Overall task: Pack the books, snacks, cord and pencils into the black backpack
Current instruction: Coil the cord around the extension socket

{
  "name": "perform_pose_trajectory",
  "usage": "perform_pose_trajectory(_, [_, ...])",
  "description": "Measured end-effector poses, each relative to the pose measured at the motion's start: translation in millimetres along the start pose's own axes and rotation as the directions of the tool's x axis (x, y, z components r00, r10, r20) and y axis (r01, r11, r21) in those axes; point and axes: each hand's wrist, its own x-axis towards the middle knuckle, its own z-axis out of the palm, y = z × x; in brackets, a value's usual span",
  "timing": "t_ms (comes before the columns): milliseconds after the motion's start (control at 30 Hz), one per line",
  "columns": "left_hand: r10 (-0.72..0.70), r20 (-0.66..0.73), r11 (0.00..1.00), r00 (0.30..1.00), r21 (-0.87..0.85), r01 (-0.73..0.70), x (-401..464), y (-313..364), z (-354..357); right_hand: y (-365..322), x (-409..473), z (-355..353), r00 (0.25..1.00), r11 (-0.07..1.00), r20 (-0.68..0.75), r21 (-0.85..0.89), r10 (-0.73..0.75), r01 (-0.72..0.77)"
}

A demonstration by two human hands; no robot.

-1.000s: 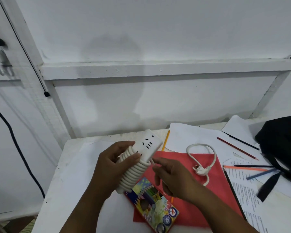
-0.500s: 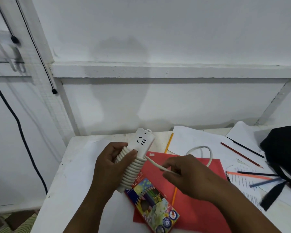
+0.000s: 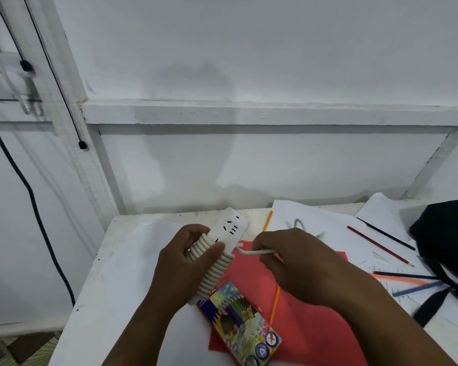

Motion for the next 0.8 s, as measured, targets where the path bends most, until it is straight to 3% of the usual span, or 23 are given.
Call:
perform_pose_trajectory(167, [0.039, 0.136, 0.998, 0.99, 0.044, -0.045, -0.2, 2.5, -6.8, 5.8, 15.1, 2.7, 0.978, 0.988, -0.163, 0.063, -0.132, 0.144])
perform_pose_trajectory(333, [0.074, 0.216, 0.997, 0.974, -0.003, -0.075, -2.3, 4.9, -13.4, 5.7, 22.6, 4.1, 0.933, 0.965, -0.354, 0.216, -0.063, 0.147])
perform_pose_trajectory(500, [0.112, 0.26, 0.993, 0.959, -0.062, -0.099, -3.2, 11.3, -16.7, 1.9, 24.9, 3.7, 0.941, 0.904, -0.334, 0.419, 0.062, 0.088])
perform_pose_trajectory(667, [0.168, 0.275, 0.984, 0.947, -0.108, -0.143, -3.9, 16.9, -13.3, 2.5, 28.3, 12.8, 0.967, 0.822, -0.253, 0.549, -0.007, 0.15])
perform_pose_trajectory(800, [0.166, 0.212, 0.977, 0.963, -0.169, -0.132, -6.0, 19.9, -13.1, 6.1, 27.9, 22.5, 0.982, 0.779, -0.189, 0.619, 0.017, 0.105])
